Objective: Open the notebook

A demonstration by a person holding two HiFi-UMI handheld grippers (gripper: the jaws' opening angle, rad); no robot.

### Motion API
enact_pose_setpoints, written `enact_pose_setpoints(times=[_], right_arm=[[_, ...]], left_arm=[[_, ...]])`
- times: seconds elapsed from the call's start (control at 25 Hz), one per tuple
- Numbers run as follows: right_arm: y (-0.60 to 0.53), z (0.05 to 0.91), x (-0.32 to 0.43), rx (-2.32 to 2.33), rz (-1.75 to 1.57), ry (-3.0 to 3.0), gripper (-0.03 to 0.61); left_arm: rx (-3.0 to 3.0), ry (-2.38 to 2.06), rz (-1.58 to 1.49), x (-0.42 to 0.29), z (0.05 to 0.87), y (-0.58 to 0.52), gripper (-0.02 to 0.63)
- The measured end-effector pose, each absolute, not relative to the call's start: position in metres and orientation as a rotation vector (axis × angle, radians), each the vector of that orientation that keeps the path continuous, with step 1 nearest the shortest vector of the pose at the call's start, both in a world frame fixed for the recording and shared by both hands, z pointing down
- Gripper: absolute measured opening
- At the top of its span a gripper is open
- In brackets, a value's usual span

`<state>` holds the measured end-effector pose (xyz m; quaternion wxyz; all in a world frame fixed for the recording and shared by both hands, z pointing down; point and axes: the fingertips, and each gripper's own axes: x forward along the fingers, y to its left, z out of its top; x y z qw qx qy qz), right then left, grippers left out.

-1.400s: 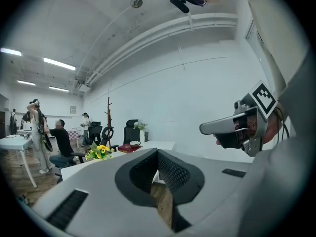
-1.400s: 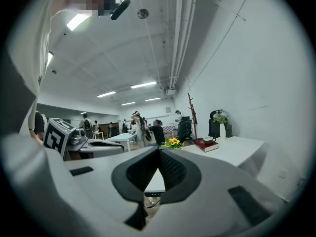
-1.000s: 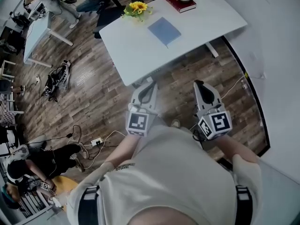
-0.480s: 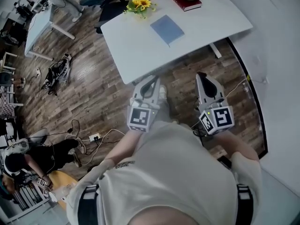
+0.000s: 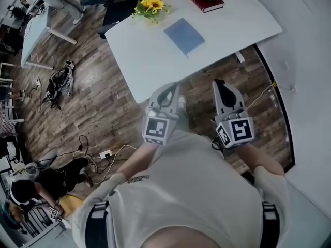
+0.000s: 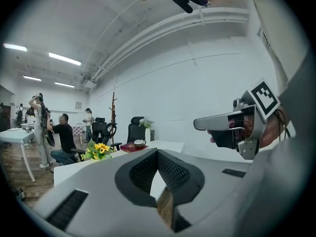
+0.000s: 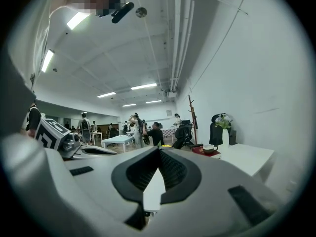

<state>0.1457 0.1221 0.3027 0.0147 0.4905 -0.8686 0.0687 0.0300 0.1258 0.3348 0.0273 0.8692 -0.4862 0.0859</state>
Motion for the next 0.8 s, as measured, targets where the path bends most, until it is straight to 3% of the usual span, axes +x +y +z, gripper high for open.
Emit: enact_pose_setpoints(times=[0.8], right_arm=[[-0.021,0.342,0.112,1.550,0.362,-2.567,0.003]], left_arm=[[2.634,-1.375,0.281,0.001,0.358,-0.026,0.012]])
